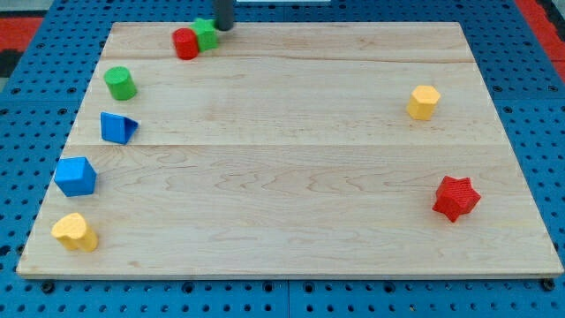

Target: Move the green star and red circle close to the green circle

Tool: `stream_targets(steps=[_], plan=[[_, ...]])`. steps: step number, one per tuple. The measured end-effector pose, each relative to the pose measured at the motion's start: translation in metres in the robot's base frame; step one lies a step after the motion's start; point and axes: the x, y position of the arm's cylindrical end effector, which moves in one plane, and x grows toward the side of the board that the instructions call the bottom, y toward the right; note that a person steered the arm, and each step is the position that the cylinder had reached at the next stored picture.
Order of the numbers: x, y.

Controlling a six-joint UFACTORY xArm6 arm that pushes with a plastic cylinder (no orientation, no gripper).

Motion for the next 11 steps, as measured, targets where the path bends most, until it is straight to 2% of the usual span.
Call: stream_targets(steps=[1, 2, 3, 4, 6, 7, 8, 9, 11], plan=[[0.000, -0.076], [0.007, -0.098], [-0.002, -0.065], [0.025, -0.034], [0.047, -0.074], [0.048, -0.072], [0.043, -0.033], [0.068, -0.034], [0.074, -0.074]])
